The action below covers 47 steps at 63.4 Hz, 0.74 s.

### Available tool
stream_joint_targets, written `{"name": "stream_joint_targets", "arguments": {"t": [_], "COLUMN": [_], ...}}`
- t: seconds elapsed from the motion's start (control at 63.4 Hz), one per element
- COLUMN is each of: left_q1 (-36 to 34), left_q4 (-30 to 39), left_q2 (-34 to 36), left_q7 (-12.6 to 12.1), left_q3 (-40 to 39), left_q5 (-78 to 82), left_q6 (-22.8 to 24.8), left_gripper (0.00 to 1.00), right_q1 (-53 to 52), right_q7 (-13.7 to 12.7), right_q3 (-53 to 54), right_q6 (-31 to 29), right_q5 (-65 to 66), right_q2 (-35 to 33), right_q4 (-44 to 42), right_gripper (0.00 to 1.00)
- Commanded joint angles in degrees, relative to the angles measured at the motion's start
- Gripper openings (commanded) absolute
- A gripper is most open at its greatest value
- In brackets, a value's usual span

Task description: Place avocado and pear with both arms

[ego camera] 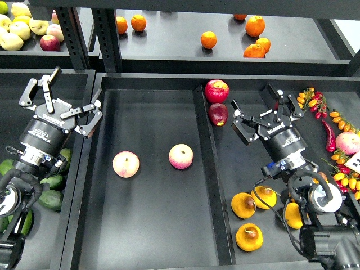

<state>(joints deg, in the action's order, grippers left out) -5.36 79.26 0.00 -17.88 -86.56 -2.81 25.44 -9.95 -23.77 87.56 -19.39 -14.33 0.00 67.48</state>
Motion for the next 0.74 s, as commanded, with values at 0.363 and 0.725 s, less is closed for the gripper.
{"name": "stream_joint_targets", "arguments": {"t": [0.363, 0.725], "left_q1": [3.9, 4.0], "left_q4": [0.0, 0.0], "left_q2": [0.0, 0.0], "left_q7": [0.2, 0.8], "left_q3": [1.4, 3.2], "left_q5": [-0.7, -0.7], "left_q6": [1.6, 1.6], "left_gripper": [0.99, 0.99], "right_q1": [6.4, 7.1], "right_q7": [2.5, 2.6], "right_q3": [-2.3, -5.6], "right_q6": [-3.0, -1.2], "right_q5": [-9.6, -11.5], "right_q2": [0.0, 0.0], "right_q4": [3.0, 2.0], "right_gripper": [1.0, 1.0]}}
